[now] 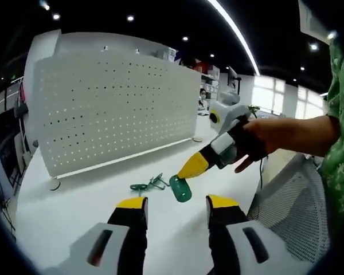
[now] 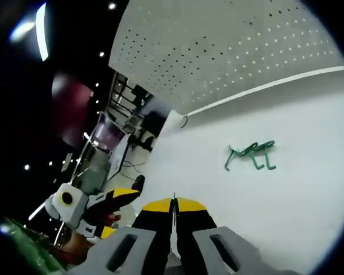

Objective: Insert the hook assembly into the mounting plate slot until the hook locks in place.

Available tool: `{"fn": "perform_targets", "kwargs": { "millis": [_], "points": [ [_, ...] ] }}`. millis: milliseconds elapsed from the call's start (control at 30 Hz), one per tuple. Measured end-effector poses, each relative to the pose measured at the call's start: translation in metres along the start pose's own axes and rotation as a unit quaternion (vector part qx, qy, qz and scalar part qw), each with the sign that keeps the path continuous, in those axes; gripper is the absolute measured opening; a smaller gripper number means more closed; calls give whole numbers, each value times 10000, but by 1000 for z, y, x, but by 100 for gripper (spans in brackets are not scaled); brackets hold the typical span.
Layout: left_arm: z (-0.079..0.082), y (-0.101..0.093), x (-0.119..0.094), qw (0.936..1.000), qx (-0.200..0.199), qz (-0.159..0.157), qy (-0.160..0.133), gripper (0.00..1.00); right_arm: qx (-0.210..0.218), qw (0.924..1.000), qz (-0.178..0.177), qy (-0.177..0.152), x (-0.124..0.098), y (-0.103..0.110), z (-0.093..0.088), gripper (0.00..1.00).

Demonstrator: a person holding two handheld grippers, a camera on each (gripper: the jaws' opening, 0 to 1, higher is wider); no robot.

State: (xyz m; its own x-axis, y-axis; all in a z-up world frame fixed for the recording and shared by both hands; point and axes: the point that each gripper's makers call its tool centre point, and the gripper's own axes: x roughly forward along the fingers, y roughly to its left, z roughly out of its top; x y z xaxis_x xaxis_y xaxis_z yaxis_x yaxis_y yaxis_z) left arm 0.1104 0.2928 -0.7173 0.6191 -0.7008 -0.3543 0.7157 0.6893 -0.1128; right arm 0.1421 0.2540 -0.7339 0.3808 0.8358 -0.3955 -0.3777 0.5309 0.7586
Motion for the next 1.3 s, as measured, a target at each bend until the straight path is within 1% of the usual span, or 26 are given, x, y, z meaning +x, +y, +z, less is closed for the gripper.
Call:
{"fn": "perform_targets", "kwargs": {
  "millis": [100, 167, 467, 567, 633, 867, 1100, 1300],
  "points": [
    [-1, -2, 0, 10000, -11, -26, 24, 31, -71, 9999, 94, 17, 2, 10, -2, 0],
    [1, -3, 0, 10000, 8, -45, -6, 29, -118, 9998, 138, 26, 3, 15, -3, 0],
    [3, -1, -2, 10000, 20, -40, -67, 13, -144, 9997, 202, 8, 4, 18, -7, 0],
    [3, -4, -2, 9998, 160, -81, -76, 4, -132, 9997, 204, -4, 4, 18, -7, 0],
    [2, -4, -1, 9996, 271, -60, -54, 4, -151, 9997, 198, -2, 3, 18, -8, 0],
    [1, -5, -1, 9989, 469, -90, -38, 3, -151, 9997, 193, 57, 1, 17, -13, 0],
    [-1, -11, 1, 9969, 771, -178, 41, 3, -279, 9992, 117, 247, -5, 15, -19, 0],
    [-3, -15, 2, 9956, 898, -249, 98, 2, -248, 9995, 136, 171, -8, 15, -14, 2]
  ]
}}
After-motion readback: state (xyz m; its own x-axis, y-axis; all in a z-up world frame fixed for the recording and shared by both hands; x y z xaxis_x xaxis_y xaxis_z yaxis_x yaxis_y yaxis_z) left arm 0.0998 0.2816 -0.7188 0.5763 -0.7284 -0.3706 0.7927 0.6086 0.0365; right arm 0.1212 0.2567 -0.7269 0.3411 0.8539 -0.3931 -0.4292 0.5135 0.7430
